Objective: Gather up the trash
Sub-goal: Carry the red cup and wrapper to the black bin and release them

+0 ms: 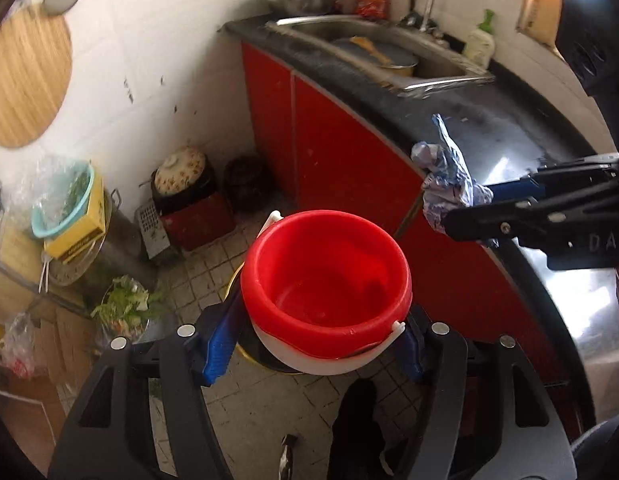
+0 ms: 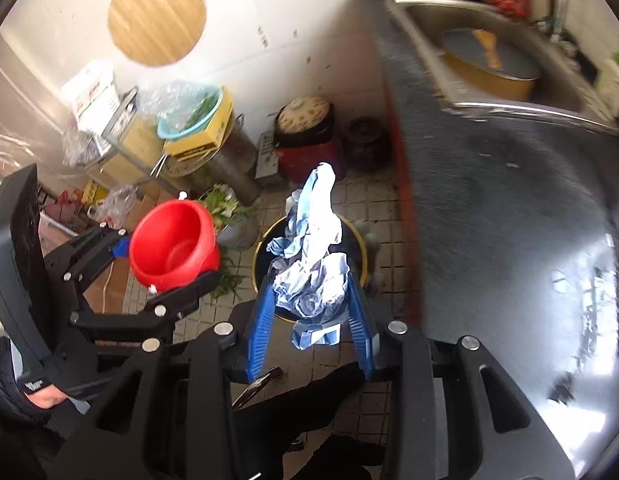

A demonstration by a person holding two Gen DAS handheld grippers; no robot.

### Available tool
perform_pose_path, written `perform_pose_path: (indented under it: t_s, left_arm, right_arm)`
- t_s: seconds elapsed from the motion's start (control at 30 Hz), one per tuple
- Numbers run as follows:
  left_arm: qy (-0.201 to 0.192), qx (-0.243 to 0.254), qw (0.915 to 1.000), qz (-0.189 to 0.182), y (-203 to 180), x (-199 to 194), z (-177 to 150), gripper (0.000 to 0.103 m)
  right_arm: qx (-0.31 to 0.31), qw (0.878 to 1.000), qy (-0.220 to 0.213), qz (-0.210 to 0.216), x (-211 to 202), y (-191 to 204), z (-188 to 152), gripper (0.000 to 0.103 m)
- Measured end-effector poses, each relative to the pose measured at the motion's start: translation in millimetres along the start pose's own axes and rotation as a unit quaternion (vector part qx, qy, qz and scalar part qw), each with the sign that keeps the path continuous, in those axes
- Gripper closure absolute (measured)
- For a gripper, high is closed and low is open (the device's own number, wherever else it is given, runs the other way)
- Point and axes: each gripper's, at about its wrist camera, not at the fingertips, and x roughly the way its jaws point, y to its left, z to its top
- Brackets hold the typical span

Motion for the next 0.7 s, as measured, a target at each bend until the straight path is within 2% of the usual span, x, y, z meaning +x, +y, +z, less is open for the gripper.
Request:
perform_pose_path:
  t_s: [0.17,0.37,0.4,0.43,0.5,0.7]
  left_arm:
    - [0.022,-0.020,0.9995,-0.005,26.9,39.9,-10.4,0.039]
    - [0.039,-0.019,0.9988,-0.021,43.6,75.6,-14.1,0.037]
    - [0.046,-0.019,0.9985,-0.022,45.7,81.1,-14.2,0.029]
    - [0.046,-0.017,0.9986,-0.017,47.9,84.8,-14.8,0.023]
    - [0.045,-0.014,0.9988,-0.011,50.6,89.2,-14.7,0.021]
    - [0.050,-0.011,0.9986,-0.010,52.2,88.2,-13.0,0.021]
  right_arm:
    - [-0.010,0.999,0.047,0.001,70.3,13.8,26.5,0.067]
    - [-0.012,0.996,0.088,-0.008,128.2,13.4,45.8,0.063]
    - [-0.011,0.996,0.092,-0.010,133.7,13.1,47.6,0.058]
    - [-0.010,0.995,0.094,-0.011,137.9,12.3,50.2,0.048]
    - [-0.012,0.994,0.104,-0.014,147.9,11.6,54.4,0.040]
    - [-0.010,0.995,0.100,-0.016,147.4,9.1,58.4,0.039]
